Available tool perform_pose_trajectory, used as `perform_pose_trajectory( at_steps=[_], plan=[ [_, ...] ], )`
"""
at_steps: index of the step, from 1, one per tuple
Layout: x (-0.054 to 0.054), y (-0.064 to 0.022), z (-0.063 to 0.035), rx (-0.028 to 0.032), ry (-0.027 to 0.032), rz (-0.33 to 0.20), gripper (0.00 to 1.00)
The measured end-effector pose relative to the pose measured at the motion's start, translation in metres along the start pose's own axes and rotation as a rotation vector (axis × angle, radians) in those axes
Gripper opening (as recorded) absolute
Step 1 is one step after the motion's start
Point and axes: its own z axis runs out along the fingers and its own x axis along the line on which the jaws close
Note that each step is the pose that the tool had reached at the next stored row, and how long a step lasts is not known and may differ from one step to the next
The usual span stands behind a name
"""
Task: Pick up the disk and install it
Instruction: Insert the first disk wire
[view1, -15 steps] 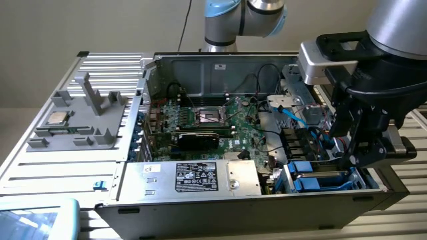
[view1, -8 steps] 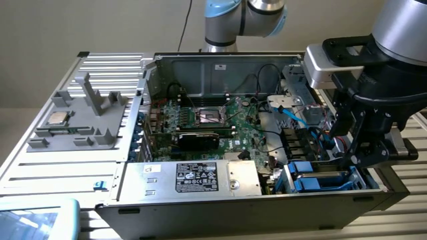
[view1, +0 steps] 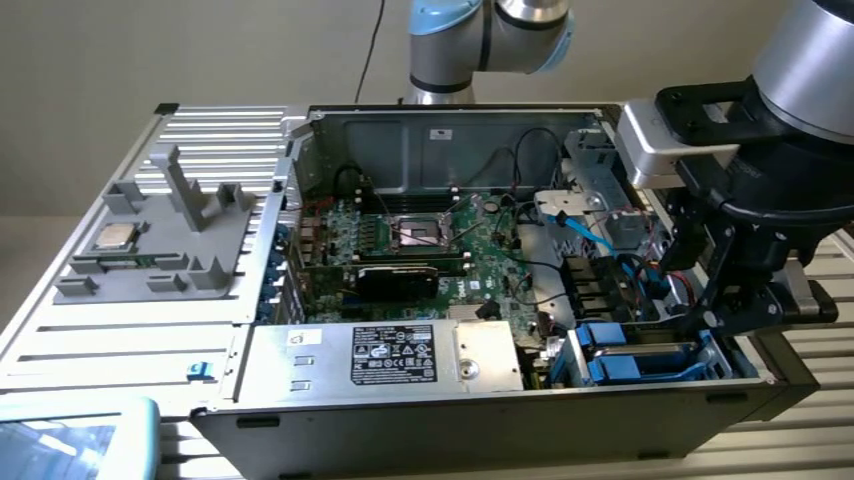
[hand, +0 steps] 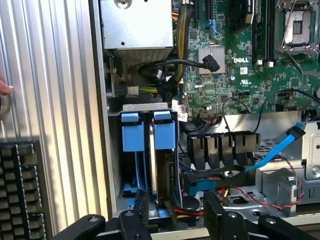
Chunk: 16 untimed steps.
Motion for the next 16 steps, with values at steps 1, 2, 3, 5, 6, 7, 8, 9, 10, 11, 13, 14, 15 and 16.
perform_pose_trajectory(
  at_steps=[1, 2, 3, 5, 6, 7, 8, 9, 10, 11, 13, 14, 15, 16],
  plan=[
    [0.001, -0.0002, 0.0004, -0.0065, -0.003, 0.001, 0.56],
    [0.003, -0.0003, 0.0008, -0.0135, -0.0057, 0.002, 0.56],
    [0.004, -0.0006, 0.001, -0.0201, -0.0084, 0.003, 0.56],
    [0.007, -0.0011, 0.0014, -0.0314, -0.0172, 0.005, 0.56],
    [0.008, -0.0015, 0.0016, -0.0353, -0.0232, 0.006, 0.56],
    [0.009, -0.0022, 0.0016, -0.0383, -0.0298, 0.007, 0.56],
    [0.01, -0.0033, 0.0019, -0.0402, -0.0369, 0.008, 0.56],
    [0.011, -0.0044, 0.0024, -0.0412, -0.0437, 0.009, 0.56],
    [0.012, -0.0057, 0.003, -0.0424, -0.0502, 0.009, 0.56],
    [0.013, -0.0068, 0.0037, -0.0439, -0.0561, 0.01, 0.56],
    [0.015, -0.0089, 0.0049, -0.0498, -0.0655, 0.012, 0.56],
    [0.016, -0.0099, 0.0057, -0.0533, -0.0696, 0.013, 0.56],
    [0.017, -0.0108, 0.0062, -0.057, -0.0731, 0.014, 0.56],
    [0.018, -0.0117, 0.0068, -0.0613, -0.0768, 0.014, 0.56]
  ],
)
